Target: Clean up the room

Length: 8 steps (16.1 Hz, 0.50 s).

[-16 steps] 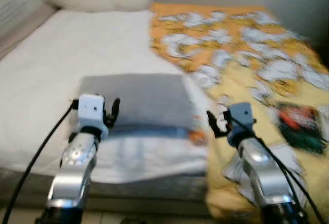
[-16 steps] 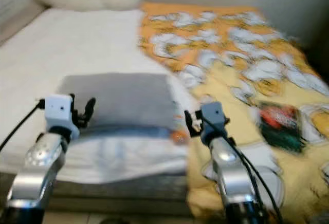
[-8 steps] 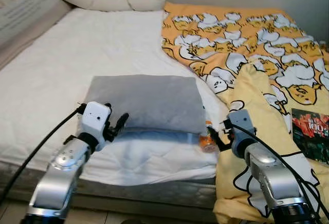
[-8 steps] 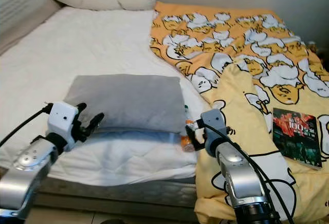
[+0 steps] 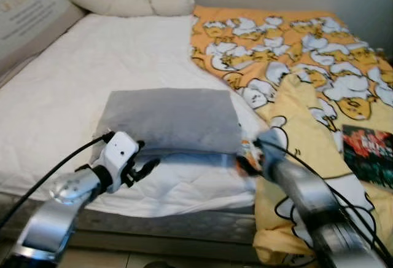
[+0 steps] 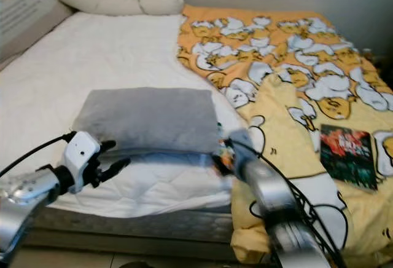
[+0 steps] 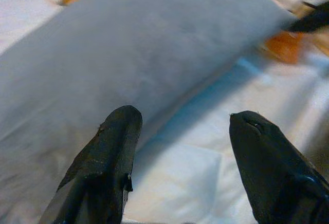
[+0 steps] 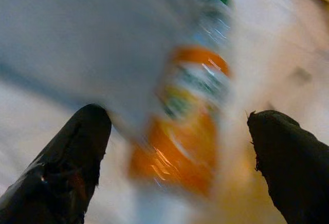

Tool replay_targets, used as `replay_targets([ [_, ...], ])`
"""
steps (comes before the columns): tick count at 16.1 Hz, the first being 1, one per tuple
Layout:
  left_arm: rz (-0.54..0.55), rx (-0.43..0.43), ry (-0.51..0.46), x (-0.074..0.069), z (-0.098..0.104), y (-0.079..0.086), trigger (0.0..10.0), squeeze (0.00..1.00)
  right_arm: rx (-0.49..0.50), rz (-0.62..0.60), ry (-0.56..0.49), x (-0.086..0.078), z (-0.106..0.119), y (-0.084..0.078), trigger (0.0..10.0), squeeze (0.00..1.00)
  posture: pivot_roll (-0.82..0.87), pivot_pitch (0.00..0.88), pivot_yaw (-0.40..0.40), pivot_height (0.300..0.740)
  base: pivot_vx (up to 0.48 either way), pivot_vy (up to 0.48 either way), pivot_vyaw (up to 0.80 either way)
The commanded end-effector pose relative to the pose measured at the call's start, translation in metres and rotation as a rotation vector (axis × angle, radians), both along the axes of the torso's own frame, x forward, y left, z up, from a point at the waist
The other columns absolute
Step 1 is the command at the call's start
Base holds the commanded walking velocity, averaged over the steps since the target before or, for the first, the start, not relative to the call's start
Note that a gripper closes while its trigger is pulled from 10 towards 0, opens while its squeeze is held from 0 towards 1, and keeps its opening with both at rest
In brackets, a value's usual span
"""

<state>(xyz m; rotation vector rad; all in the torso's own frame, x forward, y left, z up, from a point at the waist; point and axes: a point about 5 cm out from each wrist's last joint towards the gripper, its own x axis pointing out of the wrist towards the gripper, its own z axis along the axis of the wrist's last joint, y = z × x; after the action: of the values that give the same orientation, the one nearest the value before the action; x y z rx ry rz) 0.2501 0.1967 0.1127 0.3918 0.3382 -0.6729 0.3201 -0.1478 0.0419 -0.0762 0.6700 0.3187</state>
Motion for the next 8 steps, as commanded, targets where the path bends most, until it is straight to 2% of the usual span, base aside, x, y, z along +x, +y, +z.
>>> replay_targets([
  [1,-0.035,-0.002,-0.003,0.0,0.006,-0.003,10.0,0.0,0.029,0.0,0.013,0.002,-0.004,0.003,10.0,0.0,0.13,0.0,0.044,0.74,0.0,0.0,0.0],
  [2,-0.044,0.003,0.006,-0.002,0.008,-0.002,10.0,0.0,-0.044,0.002,0.009,0.005,-0.005,0.002,10.0,0.0,0.15,0.0,0.044,0.74,0.0,0.0,0.0],
  [4,-0.058,0.017,0.024,-0.006,0.008,0.0,10.0,0.0,-0.129,-0.072,0.001,0.014,-0.005,-0.002,10.0,0.0,0.17,0.023,0.045,0.74,0.0,0.0,0.0],
  [8,-0.082,0.031,0.06,-0.019,0.011,0.002,10.0,0.0,-0.162,-0.134,-0.001,0.02,-0.004,0.002,10.0,0.0,0.21,0.088,0.036,0.74,0.0,0.0,0.0],
])
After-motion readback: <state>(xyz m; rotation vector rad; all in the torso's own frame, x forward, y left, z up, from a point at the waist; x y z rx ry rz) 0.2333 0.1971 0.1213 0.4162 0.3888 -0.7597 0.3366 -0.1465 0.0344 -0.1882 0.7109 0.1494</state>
